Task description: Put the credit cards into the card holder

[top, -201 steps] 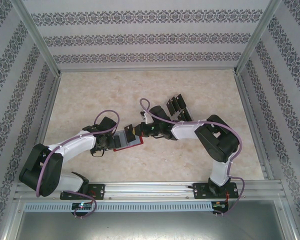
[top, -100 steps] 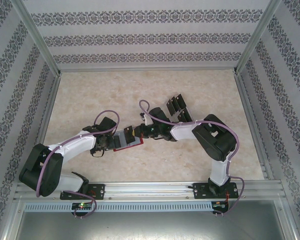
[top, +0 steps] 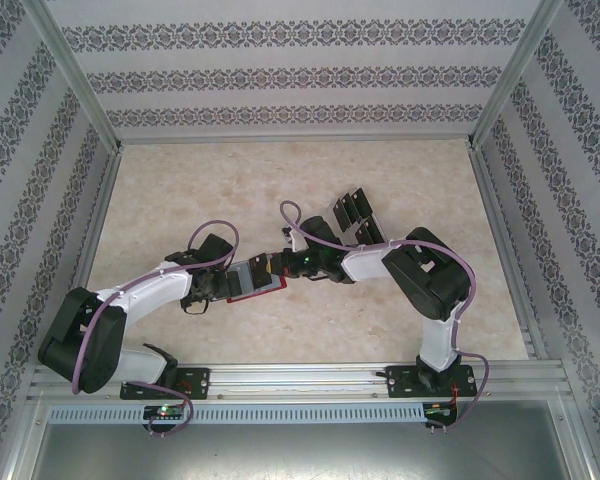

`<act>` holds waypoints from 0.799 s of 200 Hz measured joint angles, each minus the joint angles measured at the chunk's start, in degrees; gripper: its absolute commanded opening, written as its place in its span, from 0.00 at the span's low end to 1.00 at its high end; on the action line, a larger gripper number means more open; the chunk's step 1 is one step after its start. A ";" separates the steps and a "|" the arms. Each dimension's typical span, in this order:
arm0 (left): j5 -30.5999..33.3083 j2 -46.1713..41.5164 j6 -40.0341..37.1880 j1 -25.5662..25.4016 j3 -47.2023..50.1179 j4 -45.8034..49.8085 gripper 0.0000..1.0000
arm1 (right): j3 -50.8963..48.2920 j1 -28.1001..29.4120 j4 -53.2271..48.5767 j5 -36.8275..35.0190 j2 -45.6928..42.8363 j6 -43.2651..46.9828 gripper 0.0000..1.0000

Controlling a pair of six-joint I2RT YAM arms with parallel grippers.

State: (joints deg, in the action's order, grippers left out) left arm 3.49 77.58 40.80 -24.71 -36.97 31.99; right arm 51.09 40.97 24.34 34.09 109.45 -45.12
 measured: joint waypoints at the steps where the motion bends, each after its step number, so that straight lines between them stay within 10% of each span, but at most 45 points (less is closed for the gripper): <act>1: 0.00 0.00 -0.02 0.00 0.00 0.02 1.00 | 0.00 0.00 0.00 0.02 0.00 0.00 0.00; 160: -0.04 0.52 -0.02 -0.04 0.00 -0.39 1.00 | 0.24 0.17 0.76 1.49 2.54 -0.24 0.00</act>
State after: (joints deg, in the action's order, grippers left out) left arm 3.44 78.11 40.77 -24.75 -36.97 31.59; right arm 51.33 41.15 25.10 35.57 111.98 -45.36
